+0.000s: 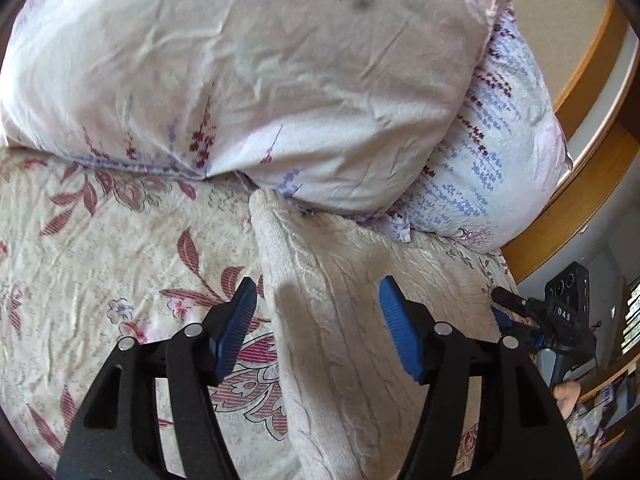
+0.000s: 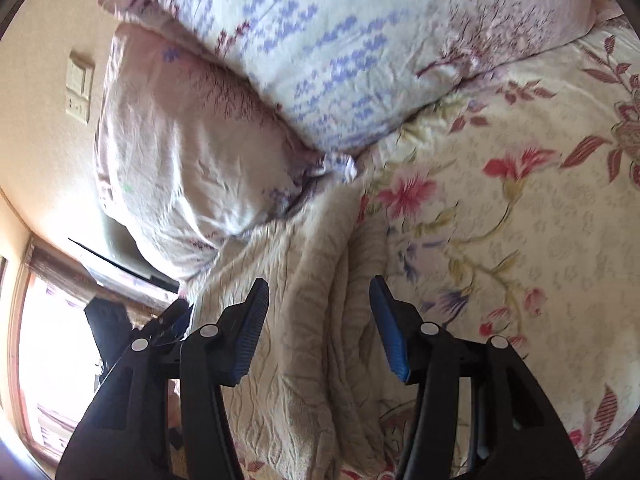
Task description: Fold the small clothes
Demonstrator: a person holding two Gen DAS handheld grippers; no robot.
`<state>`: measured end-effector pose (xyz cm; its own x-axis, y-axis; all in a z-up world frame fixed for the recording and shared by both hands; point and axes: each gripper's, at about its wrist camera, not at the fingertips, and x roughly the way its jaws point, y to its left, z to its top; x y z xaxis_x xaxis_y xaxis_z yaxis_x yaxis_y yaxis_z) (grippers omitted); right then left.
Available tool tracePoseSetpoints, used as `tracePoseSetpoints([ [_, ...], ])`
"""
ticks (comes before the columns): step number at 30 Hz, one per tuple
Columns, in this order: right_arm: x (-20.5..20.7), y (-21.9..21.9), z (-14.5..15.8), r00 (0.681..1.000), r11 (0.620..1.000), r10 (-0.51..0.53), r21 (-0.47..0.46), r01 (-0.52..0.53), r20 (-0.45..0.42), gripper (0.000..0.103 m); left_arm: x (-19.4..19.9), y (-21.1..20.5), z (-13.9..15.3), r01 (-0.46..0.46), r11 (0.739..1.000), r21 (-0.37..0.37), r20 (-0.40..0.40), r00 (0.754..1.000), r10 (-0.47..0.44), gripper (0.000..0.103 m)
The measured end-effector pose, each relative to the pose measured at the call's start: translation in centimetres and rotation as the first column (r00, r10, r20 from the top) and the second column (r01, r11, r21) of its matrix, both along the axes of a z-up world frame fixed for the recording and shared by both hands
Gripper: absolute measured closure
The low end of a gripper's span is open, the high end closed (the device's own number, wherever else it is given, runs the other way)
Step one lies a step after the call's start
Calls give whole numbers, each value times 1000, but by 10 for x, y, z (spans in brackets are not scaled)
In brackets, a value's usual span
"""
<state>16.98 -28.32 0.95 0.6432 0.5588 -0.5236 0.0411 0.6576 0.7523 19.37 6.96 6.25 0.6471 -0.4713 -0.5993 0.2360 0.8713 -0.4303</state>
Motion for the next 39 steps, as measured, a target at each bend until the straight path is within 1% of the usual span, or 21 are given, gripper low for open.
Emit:
tracePoseSetpoints([
  [1, 8, -3, -1, 1000, 1000, 3, 17, -3, -9, 50, -11, -8, 8, 7, 999, 46, 42, 999, -9, 37],
  [3, 27, -2, -5, 999, 999, 10, 36, -8, -46, 58, -30, -33, 16, 21, 985, 170, 108, 993, -40, 31],
  [6, 51, 4, -16, 993, 997, 40, 76, -32, -110, 65, -48, -72, 13, 33, 942, 335, 137, 987, -83, 20],
  [7, 56, 7, -18, 992, 997, 49, 72, -41, -117, 82, -51, -81, 10, 38, 931, 362, 137, 986, -93, 20],
  [8, 58, 9, -17, 994, 998, 45, 47, -40, -103, 92, -53, -89, 6, 47, 921, 387, 133, 985, -106, 19],
  [10, 56, 10, -10, 998, 1000, 2, -24, -4, -70, 93, -52, -99, -1, 53, 904, 425, 129, 985, -118, 18],
  [13, 57, 7, -13, 992, 997, -48, -70, 40, -114, 94, -44, -103, -11, 62, 897, 437, 101, 988, -118, 17],
  [15, 63, 8, -21, 987, 996, -57, -83, 45, -148, 94, -44, -104, -15, 61, 887, 458, 108, 986, -123, 17],
  [17, 60, 10, -15, 991, 996, -40, -79, 30, -125, 93, -48, -102, -14, 60, 886, 459, 116, 985, -126, 17],
  [19, 48, 11, -6, 996, 999, -15, -52, 10, -85, 89, -57, -92, -7, 69, 899, 433, 127, 982, -137, 16],
  [22, 18, 6, 8, 999, 1000, -2, -30, 0, -44, 60, -73, -72, 4, 55, 909, 413, 171, 976, -136, 10],
  [24, -2, 7, 14, 1000, 999, 18, -43, -19, -25, 60, -81, -63, 6, 33, 901, 432, 192, 973, -127, 10],
  [27, -20, 13, 15, 998, 996, 61, -59, -62, -27, 61, -82, -56, 2, 3, 882, 472, 185, 977, -102, 10],
  [28, -23, 18, 15, 998, 993, 62, -101, -64, -31, 81, -80, -55, -2, -4, 874, 486, 173, 981, -92, 10],
  [29, -24, 22, 13, 998, 985, 36, -168, -43, -45, 93, -78, -54, -7, -8, 867, 498, 156, 984, -81, 10],
  [31, -23, 19, 8, 998, 984, -21, -177, 9, -67, 94, -71, -54, -17, -4, 859, 511, 115, 991, -64, 10],
  [33, -19, 15, 1, 994, 986, -43, -163, 26, -100, 94, -68, -52, -25, 8, 870, 492, 84, 995, -56, 9],
  [36, -32, 12, 6, 998, 996, -17, -85, 12, -59, 92, -77, -42, -18, 5, 895, 446, 98, 994, -54, 9],
  [37, -40, 10, 12, 999, 998, -13, -58, 11, -39, 88, -85, -37, -14, 8, 901, 433, 124, 990, -68, 9],
  [38, -49, 8, 17, 1000, 999, -4, -39, 3, -22, 77, -94, -32, -10, 14, 904, 428, 151, 985, -86, 9],
  [39, -59, 7, 21, 1000, 1000, 2, -25, -2, 1, 70, -103, -28, -8, 24, 902, 430, 174, 979, -109, 8],
])
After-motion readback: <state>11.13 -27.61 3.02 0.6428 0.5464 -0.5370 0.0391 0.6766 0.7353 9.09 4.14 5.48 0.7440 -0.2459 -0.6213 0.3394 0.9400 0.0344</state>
